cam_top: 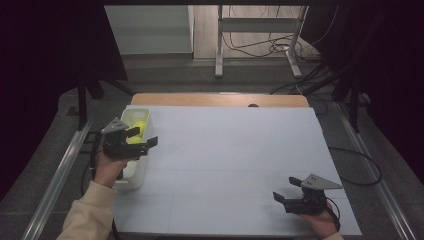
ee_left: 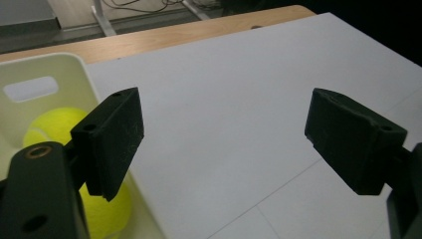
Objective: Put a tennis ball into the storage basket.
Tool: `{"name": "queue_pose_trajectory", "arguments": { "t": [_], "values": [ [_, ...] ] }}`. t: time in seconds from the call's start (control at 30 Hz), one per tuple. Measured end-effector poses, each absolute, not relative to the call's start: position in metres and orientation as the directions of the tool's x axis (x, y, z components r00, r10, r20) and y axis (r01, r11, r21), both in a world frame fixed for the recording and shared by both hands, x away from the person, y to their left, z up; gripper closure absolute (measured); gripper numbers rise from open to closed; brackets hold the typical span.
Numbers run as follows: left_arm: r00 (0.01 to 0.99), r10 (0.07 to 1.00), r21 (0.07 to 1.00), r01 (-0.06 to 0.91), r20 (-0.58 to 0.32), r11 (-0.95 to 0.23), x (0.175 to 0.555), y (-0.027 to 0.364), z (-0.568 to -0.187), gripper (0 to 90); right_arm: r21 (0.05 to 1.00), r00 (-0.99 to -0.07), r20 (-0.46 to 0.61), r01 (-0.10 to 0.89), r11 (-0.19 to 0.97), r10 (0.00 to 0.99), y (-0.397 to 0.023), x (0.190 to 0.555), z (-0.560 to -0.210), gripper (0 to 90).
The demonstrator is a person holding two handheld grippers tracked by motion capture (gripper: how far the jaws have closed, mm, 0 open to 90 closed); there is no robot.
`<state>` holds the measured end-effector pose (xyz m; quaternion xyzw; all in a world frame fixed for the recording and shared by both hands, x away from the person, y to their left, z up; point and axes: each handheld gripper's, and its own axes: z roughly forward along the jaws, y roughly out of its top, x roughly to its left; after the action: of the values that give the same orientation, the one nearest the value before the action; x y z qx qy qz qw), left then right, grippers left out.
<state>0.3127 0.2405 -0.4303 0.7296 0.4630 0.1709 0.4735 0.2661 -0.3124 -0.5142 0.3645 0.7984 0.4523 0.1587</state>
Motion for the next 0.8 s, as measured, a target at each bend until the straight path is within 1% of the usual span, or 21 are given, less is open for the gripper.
{"name": "queue_pose_trajectory", "arguments": {
  "t": [0.23, 0.37, 0.8],
  "values": [
    [0.566, 0.8, 0.857, 0.497, -0.2, -0.138, 0.305, 0.226, -0.431, 16.4, 0.836, -0.685, 0.075, 0.439, 0.329, 0.724, -0.312, 0.266, -0.515, 14.3],
    [0.602, 0.776, 0.859, 0.484, -0.187, -0.168, 0.301, 0.215, -0.433, 16.3, 0.835, -0.682, 0.074, 0.441, 0.329, 0.728, -0.312, 0.265, -0.514, 14.3],
    [0.664, 0.724, 0.863, 0.463, -0.188, -0.201, 0.282, 0.19, -0.446, 16.3, 0.836, -0.68, 0.076, 0.442, 0.326, 0.729, -0.311, 0.263, -0.514, 14.3]
  ]
}}
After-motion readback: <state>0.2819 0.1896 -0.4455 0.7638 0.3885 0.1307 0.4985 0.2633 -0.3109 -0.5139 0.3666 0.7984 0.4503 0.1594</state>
